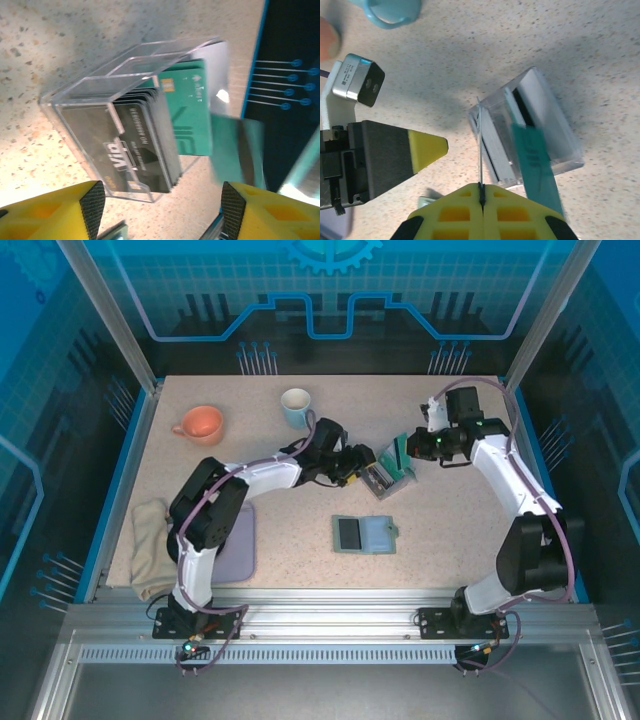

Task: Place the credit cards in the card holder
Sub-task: Pick up the credit card from the storage box.

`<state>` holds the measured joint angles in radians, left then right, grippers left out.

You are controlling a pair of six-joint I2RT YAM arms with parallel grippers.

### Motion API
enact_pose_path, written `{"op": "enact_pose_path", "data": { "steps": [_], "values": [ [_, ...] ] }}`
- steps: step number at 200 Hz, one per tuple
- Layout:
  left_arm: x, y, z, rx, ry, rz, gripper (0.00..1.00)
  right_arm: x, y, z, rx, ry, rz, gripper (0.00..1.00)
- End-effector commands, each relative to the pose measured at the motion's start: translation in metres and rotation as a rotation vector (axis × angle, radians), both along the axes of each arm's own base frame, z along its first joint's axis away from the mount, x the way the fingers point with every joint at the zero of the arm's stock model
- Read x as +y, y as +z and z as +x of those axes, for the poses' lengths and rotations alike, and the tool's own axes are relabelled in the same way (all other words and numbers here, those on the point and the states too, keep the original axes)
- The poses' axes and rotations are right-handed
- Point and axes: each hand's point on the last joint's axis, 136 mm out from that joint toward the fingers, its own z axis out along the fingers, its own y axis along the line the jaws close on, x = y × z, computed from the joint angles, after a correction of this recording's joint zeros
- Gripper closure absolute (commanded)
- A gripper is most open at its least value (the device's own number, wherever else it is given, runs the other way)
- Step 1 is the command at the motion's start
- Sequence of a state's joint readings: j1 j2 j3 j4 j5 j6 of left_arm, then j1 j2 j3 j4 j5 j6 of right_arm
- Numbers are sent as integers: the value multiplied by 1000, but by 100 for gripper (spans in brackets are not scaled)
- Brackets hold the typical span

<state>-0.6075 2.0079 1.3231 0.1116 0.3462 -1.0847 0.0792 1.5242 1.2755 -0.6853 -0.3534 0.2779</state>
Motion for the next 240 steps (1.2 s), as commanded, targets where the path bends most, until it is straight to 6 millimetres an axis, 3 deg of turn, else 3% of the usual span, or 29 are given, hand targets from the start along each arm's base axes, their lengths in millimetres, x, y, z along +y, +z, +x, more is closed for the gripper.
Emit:
{"op": "enact_pose_path", "data": {
  "steps": [1,50,66,109,169,201,240],
  "values": [
    [4,37,7,-68,12,-136,33,14,19,-4,-9,20,147,100],
    [4,39,10,-60,7,-163,33,19,1,6,37,21,172,100],
    [2,36,9,-48,-1,-171,33,24,6,6,28,30,205,100],
    [-9,58,4,-101,-66,-282,30,39,19,-6,39,83,310,100],
    [-18,83,-2,-154,-132,-411,29,42,23,-14,52,77,388,100],
    [-22,92,-5,-162,-163,-469,40,40,20,-13,63,56,424,100],
    [-20,96,-9,-164,-168,-477,74,32,9,-16,96,24,432,100]
  ]
}}
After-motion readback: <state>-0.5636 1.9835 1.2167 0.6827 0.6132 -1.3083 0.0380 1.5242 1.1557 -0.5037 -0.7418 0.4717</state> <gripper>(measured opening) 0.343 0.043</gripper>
